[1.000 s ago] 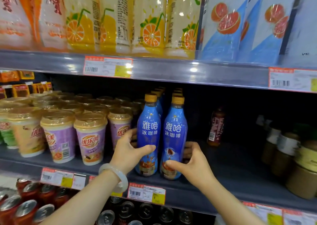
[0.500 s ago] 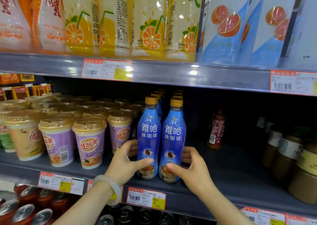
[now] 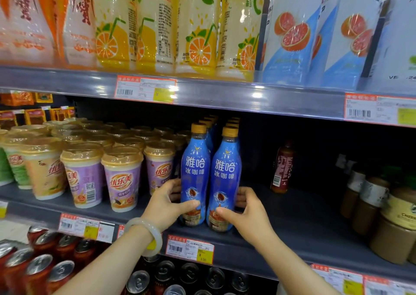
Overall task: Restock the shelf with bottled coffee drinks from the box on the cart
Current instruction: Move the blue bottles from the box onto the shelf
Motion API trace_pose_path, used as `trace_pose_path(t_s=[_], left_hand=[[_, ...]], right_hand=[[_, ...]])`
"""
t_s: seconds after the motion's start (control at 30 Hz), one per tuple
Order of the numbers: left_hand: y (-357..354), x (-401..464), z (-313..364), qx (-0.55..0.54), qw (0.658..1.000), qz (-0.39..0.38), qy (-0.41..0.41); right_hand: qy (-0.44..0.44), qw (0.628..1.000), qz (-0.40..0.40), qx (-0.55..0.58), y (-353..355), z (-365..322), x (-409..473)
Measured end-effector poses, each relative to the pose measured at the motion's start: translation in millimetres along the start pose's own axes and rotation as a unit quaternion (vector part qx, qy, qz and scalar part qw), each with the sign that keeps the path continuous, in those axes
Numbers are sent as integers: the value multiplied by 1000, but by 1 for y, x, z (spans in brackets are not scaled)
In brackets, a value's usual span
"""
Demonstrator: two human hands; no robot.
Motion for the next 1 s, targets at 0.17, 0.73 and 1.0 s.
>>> trace_pose_path(t_s=[0.17,0.73,1.0], left_hand=[[0,-12,5,36,999,28,22],[17,-140,18,389,914,73,87],[152,-326,-13,417,820,247,304]], right_hand=[[-16,999,-17,-32,5,2,-4],[228,907,-227,-271,-55,-35,-115],[344,780,-446,-272,-186,-44,-247]])
Point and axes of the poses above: each hand's wrist, its own x-axis towards the middle knuckle, its own y-axis out of the back of the hand, z = x × y, the point moved 7 cm from there along x, towards the middle knuckle, and after that the axes turned 6 degrees about -x, right-handed, at the moved point
